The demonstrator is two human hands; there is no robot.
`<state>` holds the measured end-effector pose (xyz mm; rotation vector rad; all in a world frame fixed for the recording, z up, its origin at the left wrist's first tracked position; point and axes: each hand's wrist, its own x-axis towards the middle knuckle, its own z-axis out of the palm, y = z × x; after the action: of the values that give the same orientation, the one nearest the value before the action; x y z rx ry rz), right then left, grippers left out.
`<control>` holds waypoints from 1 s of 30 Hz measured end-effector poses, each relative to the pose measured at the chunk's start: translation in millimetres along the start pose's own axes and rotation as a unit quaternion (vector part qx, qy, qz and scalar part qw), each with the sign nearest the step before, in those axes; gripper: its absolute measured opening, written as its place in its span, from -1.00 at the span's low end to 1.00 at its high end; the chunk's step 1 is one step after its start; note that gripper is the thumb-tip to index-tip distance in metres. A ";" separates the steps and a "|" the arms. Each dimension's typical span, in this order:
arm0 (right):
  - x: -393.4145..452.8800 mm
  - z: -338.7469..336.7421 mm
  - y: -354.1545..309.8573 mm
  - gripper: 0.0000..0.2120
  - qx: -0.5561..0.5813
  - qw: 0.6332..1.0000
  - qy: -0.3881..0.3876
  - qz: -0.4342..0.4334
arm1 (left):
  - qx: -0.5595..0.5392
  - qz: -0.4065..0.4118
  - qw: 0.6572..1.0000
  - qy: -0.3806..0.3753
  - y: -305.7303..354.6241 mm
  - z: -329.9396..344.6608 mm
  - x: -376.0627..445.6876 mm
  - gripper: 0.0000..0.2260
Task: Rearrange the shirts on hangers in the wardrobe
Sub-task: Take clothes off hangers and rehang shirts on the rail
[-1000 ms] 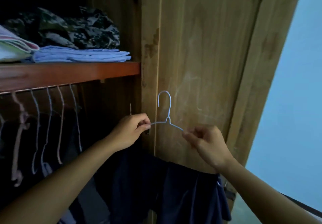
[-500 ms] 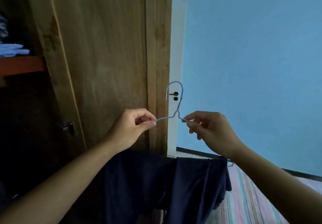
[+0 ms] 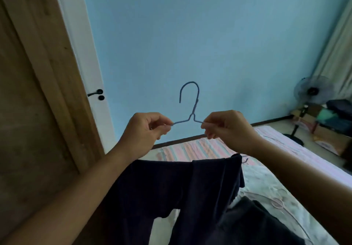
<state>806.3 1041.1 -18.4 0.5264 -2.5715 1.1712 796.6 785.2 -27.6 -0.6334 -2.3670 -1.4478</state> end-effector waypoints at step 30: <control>-198.7 -47.3 211.7 -0.83 -0.106 0.934 0.048 0.338 | -0.065 -0.010 0.939 -0.337 -73.7 337.2 18.1 -0.89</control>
<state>898.2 1248.4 -205.7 -0.5001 -2.8198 1.0264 736.4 1060.9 -227.3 -1.3220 -2.7748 -1.5886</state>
